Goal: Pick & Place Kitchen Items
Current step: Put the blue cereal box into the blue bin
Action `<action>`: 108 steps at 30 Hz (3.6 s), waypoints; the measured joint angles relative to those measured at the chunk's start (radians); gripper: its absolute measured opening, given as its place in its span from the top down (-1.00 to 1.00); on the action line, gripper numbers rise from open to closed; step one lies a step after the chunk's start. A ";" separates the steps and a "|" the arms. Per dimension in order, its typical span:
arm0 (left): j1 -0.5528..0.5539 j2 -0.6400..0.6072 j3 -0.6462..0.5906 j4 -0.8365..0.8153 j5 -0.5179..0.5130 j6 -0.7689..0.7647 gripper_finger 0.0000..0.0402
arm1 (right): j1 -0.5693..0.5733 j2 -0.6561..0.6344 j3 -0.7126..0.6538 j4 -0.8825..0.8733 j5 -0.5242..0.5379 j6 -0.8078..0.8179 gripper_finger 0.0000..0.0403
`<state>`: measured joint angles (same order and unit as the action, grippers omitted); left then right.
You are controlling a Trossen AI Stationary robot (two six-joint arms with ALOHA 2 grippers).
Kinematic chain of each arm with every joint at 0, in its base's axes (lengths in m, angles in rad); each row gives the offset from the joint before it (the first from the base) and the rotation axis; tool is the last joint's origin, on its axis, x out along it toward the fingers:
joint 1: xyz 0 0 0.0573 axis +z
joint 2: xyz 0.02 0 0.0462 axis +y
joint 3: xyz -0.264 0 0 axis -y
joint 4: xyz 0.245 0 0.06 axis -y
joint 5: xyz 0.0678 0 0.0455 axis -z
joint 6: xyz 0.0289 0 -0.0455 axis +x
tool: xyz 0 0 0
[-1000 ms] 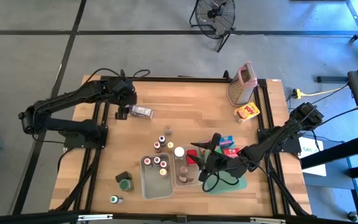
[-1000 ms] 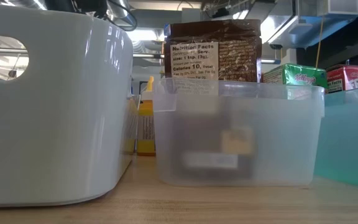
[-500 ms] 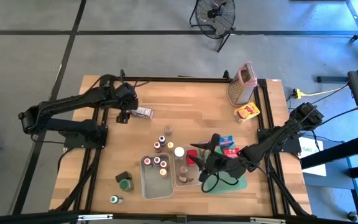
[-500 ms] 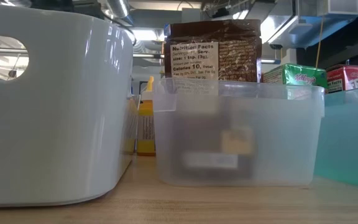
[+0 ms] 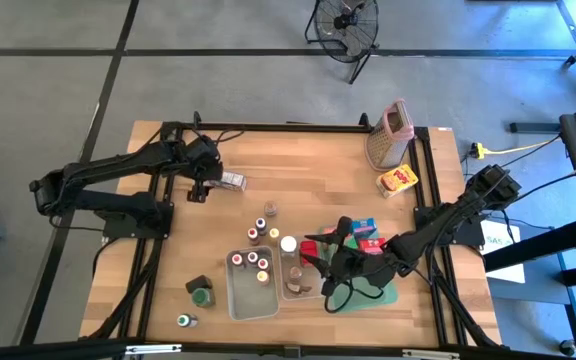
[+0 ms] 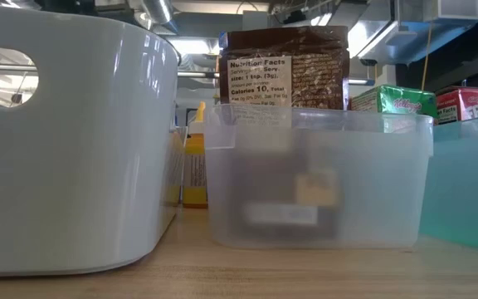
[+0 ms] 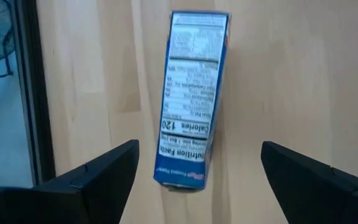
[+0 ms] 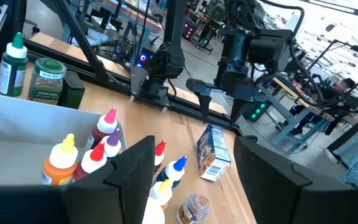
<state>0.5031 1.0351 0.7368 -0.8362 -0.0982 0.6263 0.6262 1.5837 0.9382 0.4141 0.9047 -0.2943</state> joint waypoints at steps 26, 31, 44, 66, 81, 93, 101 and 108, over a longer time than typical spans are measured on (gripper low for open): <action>0.004 0.159 -0.009 0.094 -0.033 -0.006 -0.66 | 0.000 0.000 0.000 -0.025 -0.001 0.027 -0.09; 0.004 0.213 -0.009 0.091 -0.032 -0.004 -0.66 | 0.000 0.000 0.000 -0.032 -0.001 0.029 -0.09; 0.004 0.277 -0.009 0.104 -0.111 -0.086 -0.66 | 0.000 0.000 0.000 -0.052 -0.004 0.052 -0.09; 0.003 0.280 -0.009 0.108 -0.110 -0.134 -0.36 | 0.000 0.000 0.000 -0.051 -0.075 0.052 -0.09; 0.003 0.280 -0.009 0.115 -0.143 -0.134 0.29 | -0.005 0.000 0.000 -0.068 -0.097 0.078 -0.09; 0.003 0.280 0.009 0.089 -0.120 -0.139 0.49 | -0.004 0.000 0.000 -0.068 -0.064 0.078 -0.09; -0.023 0.277 0.201 -0.158 -0.190 -0.233 0.49 | -0.018 -0.027 0.001 -0.081 0.085 0.204 -0.12; -0.112 0.275 0.379 -0.335 -0.198 -0.281 0.50 | -0.066 -0.073 0.002 -0.138 0.027 0.313 -0.36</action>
<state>0.3908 1.3106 1.1156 -1.1708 -0.2958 0.3456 0.5598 1.5106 0.9405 0.2765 0.9313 0.0188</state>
